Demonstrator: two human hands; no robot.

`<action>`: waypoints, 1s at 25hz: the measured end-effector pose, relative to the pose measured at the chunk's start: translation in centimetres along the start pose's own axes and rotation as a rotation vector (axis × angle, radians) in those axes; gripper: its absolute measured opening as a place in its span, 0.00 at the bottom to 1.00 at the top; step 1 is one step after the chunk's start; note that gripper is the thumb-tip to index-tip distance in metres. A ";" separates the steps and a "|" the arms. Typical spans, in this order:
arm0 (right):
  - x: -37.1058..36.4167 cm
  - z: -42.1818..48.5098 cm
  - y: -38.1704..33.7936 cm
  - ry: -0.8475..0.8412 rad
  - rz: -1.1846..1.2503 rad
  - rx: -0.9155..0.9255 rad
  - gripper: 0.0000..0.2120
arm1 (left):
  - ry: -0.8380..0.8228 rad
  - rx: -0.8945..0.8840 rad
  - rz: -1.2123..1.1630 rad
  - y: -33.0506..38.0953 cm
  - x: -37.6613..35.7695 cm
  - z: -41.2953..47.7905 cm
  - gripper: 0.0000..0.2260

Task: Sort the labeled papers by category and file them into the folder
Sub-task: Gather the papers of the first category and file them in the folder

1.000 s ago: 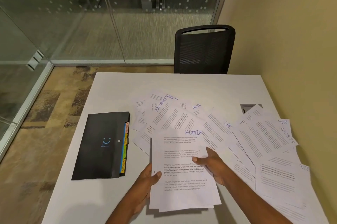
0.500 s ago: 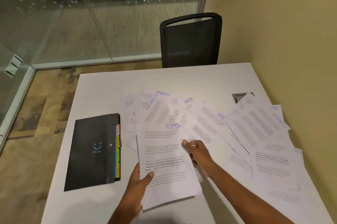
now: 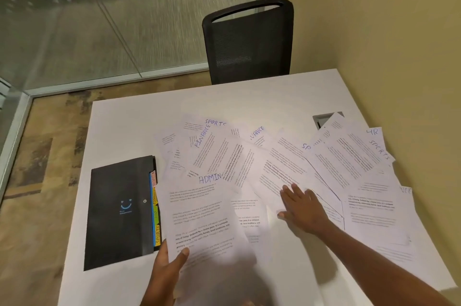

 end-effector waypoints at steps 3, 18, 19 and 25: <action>0.9 -0.6 2.2 -0.019 -0.080 -0.007 0.36 | -0.021 0.014 -0.016 0.1 0.1 0.1 0.23; 5.8 5.0 -6.0 0.333 0.082 0.260 0.20 | 0.001 -0.019 -0.056 -0.7 0.9 0.1 0.20; 6.0 6.4 -7.2 0.262 0.045 0.275 0.24 | 0.007 -0.029 -0.055 -1.1 1.2 0.2 0.19; 5.5 9.8 -11.7 0.053 -0.098 0.125 0.51 | 0.016 -0.065 -0.020 -3.2 2.9 0.1 0.28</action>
Point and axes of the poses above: each hand's wrist, its own z-axis towards the middle knuckle, its own x-axis out of the back of the hand, y = z × x, the point moved 1 cm from there along z, towards the middle knuckle, and after that the axes turned 3 degrees about z, right-handed, at the moved point
